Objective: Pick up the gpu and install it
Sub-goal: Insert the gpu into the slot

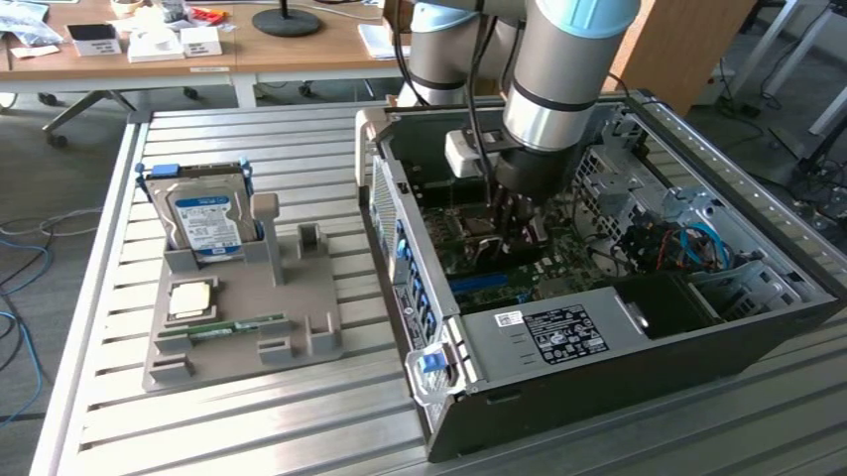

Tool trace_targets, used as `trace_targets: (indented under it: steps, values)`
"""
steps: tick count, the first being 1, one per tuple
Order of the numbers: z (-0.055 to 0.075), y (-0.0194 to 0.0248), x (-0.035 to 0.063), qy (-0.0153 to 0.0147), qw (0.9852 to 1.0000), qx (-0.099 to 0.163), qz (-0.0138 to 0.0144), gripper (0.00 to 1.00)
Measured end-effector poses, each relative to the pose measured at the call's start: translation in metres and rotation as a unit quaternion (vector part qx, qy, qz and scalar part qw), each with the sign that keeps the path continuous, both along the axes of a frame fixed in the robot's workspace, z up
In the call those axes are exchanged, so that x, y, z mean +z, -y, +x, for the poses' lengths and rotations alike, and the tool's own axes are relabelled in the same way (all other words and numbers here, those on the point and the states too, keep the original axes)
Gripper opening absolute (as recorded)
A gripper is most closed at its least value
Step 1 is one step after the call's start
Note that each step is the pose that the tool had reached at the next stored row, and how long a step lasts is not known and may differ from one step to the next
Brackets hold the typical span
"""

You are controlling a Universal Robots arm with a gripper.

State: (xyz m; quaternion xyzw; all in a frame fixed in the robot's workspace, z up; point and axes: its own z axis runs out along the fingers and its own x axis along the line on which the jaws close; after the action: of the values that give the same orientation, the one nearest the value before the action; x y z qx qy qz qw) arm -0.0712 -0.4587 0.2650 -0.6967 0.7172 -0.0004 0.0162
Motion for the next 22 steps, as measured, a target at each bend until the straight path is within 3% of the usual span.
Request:
trace_targets:
  steps: [22]
  values:
    - [-0.0017, 0.0017, -0.0017, 0.0000, 1.0000, -0.004, -0.0041, 0.27]
